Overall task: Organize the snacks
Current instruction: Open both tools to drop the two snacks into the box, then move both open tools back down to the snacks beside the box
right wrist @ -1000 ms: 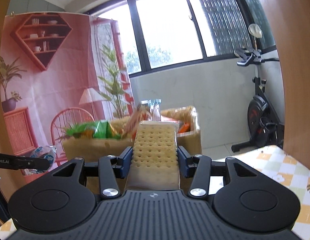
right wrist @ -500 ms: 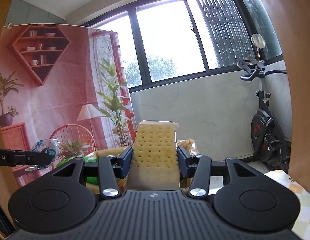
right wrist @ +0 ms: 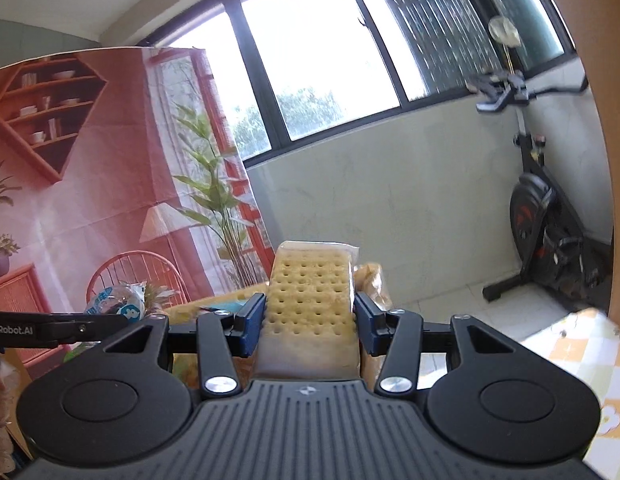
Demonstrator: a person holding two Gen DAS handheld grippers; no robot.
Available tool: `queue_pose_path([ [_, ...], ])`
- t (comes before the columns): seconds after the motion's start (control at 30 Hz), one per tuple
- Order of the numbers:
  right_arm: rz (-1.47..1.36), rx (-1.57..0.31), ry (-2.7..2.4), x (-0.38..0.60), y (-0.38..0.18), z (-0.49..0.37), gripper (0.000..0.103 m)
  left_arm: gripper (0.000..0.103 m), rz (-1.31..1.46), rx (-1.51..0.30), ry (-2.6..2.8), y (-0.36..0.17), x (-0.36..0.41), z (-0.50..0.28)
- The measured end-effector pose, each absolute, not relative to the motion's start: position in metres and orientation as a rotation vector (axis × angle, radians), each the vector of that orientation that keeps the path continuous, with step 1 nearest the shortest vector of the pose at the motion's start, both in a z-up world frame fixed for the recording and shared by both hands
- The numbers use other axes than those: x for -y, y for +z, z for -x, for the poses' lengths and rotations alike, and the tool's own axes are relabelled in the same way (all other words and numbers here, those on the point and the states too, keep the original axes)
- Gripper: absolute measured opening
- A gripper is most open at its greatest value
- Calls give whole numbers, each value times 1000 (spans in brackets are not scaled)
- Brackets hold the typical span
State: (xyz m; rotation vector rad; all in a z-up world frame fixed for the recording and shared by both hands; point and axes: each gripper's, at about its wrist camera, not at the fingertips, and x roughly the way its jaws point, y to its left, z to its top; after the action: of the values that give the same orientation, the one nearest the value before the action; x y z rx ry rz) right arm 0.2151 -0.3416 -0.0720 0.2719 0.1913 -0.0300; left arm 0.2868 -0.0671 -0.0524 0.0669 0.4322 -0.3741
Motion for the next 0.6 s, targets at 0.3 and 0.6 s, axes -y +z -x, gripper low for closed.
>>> queue_pose_path([
  [0.3, -220, -229, -7, 333, -79, -222, 61, 62, -52, -484, -383, -56, 67, -307],
  [0.6, -152, -178, -5, 315, -64, -202, 72, 66, -53, -421, -369, -41, 51, -289],
])
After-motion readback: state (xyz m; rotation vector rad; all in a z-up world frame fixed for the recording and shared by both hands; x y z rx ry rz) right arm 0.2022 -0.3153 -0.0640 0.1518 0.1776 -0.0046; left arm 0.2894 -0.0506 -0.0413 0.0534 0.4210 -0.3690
